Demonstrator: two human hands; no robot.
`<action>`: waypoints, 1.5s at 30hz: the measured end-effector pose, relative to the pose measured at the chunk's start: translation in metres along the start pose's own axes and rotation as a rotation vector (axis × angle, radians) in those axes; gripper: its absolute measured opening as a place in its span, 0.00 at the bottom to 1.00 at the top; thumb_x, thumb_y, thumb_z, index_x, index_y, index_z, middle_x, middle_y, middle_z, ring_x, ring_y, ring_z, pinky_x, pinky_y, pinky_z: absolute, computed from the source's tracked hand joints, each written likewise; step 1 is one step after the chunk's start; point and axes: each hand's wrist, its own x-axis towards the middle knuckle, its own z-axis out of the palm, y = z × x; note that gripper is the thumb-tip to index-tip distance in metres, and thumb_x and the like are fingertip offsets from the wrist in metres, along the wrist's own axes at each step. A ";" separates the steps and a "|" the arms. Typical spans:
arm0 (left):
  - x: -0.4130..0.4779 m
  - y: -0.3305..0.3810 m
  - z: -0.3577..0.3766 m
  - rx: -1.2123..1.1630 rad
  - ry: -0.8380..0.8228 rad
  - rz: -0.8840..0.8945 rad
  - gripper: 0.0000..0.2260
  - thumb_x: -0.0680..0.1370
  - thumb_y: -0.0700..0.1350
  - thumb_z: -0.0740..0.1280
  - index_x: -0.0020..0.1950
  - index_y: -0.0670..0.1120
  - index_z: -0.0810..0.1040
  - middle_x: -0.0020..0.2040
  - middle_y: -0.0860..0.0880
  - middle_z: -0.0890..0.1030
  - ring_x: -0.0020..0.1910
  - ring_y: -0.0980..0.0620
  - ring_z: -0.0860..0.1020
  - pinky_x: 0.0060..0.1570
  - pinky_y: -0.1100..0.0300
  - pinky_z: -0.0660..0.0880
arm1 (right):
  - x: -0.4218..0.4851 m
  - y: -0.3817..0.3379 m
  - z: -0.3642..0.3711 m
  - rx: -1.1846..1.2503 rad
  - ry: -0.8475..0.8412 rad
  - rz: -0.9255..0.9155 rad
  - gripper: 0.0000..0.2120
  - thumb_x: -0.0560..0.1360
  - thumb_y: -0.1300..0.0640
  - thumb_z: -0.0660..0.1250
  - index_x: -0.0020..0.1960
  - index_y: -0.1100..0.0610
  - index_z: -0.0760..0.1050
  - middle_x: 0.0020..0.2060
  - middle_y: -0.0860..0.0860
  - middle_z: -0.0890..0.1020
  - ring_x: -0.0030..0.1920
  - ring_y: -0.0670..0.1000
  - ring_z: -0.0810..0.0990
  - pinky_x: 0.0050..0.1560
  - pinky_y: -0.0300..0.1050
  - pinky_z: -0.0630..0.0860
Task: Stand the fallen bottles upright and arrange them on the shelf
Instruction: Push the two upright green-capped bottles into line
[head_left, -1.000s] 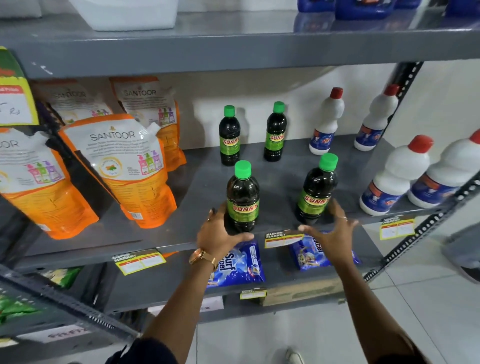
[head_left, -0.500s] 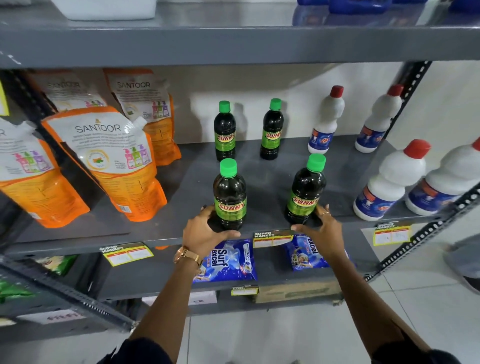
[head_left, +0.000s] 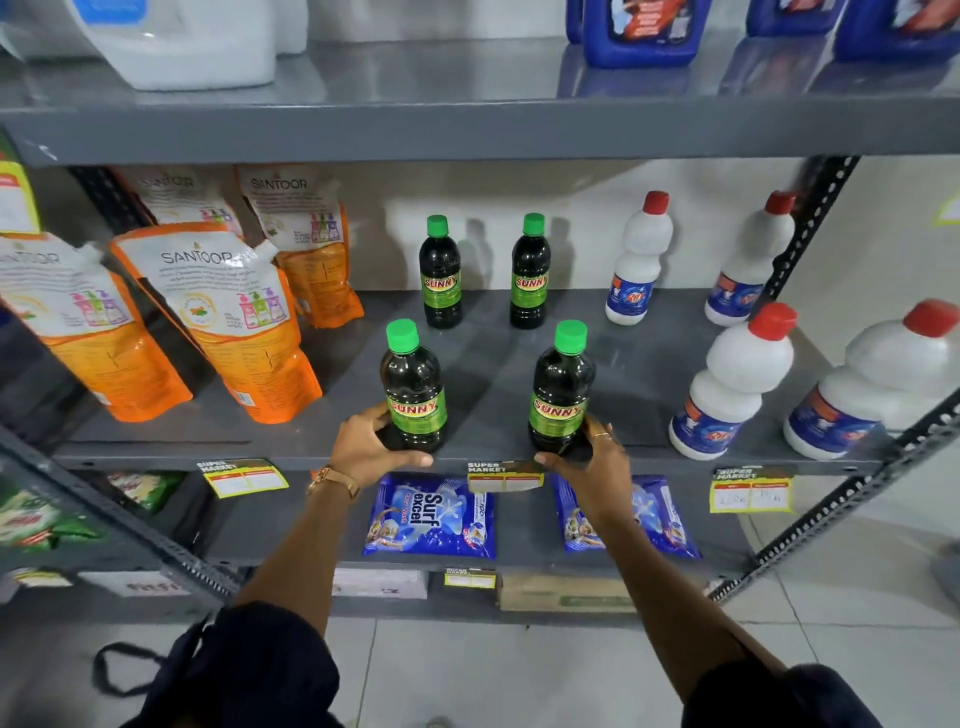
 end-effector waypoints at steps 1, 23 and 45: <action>-0.001 0.001 -0.001 0.010 0.002 0.000 0.28 0.49 0.59 0.78 0.47 0.61 0.76 0.39 0.73 0.80 0.49 0.66 0.78 0.47 0.71 0.70 | 0.001 0.002 0.000 -0.002 -0.003 -0.009 0.40 0.57 0.32 0.69 0.64 0.51 0.71 0.55 0.50 0.81 0.59 0.55 0.77 0.60 0.58 0.75; -0.013 -0.003 0.013 -0.058 0.088 0.026 0.46 0.56 0.47 0.83 0.69 0.45 0.65 0.64 0.47 0.75 0.62 0.51 0.73 0.62 0.58 0.68 | 0.004 0.005 0.000 -0.038 0.015 -0.038 0.45 0.61 0.40 0.77 0.73 0.50 0.63 0.66 0.53 0.74 0.68 0.55 0.69 0.68 0.57 0.68; -0.016 0.049 0.192 -0.003 0.399 0.137 0.43 0.62 0.69 0.66 0.68 0.43 0.68 0.66 0.40 0.74 0.71 0.50 0.63 0.69 0.65 0.32 | 0.020 0.110 -0.108 0.109 0.251 -0.052 0.29 0.67 0.46 0.75 0.63 0.54 0.72 0.59 0.51 0.81 0.68 0.55 0.72 0.74 0.40 0.44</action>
